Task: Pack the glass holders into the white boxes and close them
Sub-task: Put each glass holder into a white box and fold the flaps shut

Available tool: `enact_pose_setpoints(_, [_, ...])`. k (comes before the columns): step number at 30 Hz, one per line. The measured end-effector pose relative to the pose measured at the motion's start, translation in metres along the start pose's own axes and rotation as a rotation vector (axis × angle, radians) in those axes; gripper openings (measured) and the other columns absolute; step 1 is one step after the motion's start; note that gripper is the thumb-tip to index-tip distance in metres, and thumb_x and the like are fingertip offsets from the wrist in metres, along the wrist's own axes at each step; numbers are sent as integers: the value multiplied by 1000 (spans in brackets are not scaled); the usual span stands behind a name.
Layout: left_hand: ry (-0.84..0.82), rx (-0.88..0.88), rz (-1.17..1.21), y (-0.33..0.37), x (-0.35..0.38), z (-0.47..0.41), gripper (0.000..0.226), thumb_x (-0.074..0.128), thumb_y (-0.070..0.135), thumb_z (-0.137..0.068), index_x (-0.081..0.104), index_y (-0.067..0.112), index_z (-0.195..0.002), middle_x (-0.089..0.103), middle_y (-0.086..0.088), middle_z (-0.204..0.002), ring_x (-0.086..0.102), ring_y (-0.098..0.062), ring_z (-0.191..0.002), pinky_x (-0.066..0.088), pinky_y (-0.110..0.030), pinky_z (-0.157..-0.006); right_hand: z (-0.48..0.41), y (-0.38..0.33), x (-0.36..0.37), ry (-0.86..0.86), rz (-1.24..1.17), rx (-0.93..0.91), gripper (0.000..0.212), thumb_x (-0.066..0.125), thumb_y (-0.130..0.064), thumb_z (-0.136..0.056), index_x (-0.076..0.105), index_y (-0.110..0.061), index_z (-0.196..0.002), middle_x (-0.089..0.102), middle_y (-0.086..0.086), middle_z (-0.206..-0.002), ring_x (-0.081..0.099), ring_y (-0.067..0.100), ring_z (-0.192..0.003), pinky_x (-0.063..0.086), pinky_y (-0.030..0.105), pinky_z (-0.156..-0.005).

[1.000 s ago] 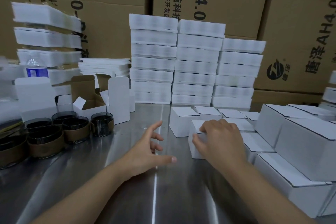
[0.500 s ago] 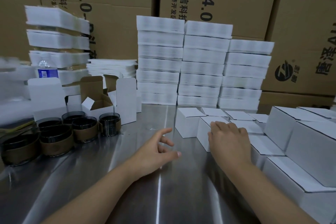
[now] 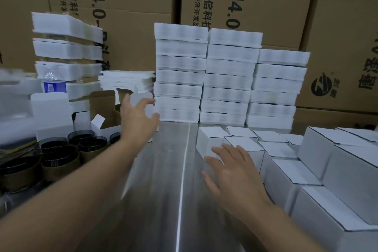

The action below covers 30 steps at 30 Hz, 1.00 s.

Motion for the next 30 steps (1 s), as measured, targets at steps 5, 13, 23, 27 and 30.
enact_pose_setpoints(5, [-223, -173, -233, -31, 5, -43, 40, 56, 29, -90, 56, 30, -129, 34, -20, -148, 12, -32, -144, 7, -42, -118, -1, -6, 1, -25, -14, -58, 25, 78, -41, -67, 75, -21, -82, 70, 2, -104, 66, 24, -103, 53, 43, -89])
enact_pose_setpoints(13, [-307, -88, -101, -16, 22, -37, 39, 62, 19, -87, 62, 6, -124, 54, -9, -135, 51, -24, -122, 39, -28, -94, 0, -5, 5, -76, -4, -60, 23, 68, -46, -73, 75, -26, -83, 70, -1, -107, 64, 22, -107, 48, 47, -95])
enact_pose_setpoints(23, [-249, 83, 360, 69, 28, 37, 69, 63, 17, -87, 29, 19, -147, 19, 13, -131, 41, -2, -116, 34, -7, -78, 9, 11, 31, -309, -387, 149, 64, 38, -50, -95, 14, -26, -149, 19, -7, -155, 15, 9, -142, -2, 27, -116])
enact_pose_setpoints(27, [-259, 245, 252, 82, 17, 93, 84, 65, 28, -84, 15, 25, -152, 10, 30, -133, 20, 17, -118, 19, 13, -76, 14, 10, 36, -367, -611, 224, 74, 35, -55, -95, -10, -33, -149, -4, -20, -157, 1, -2, -142, 7, 14, -108])
enact_pose_setpoints(30, [-252, 380, 148, 92, 9, 126, 89, 60, 39, -83, 6, 28, -153, 4, 37, -119, 11, 26, -111, 17, 11, -81, 17, 3, 40, -427, -667, 180, 70, 31, -51, -97, -15, -36, -147, -8, -24, -155, 0, -4, -142, 8, 12, -106])
Point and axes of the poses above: each hand's wrist, its own z-axis away from the middle knuckle, its own x-axis out of the palm, y = z × x, the point moved 8 cm from there along -z, towards the middle knuckle
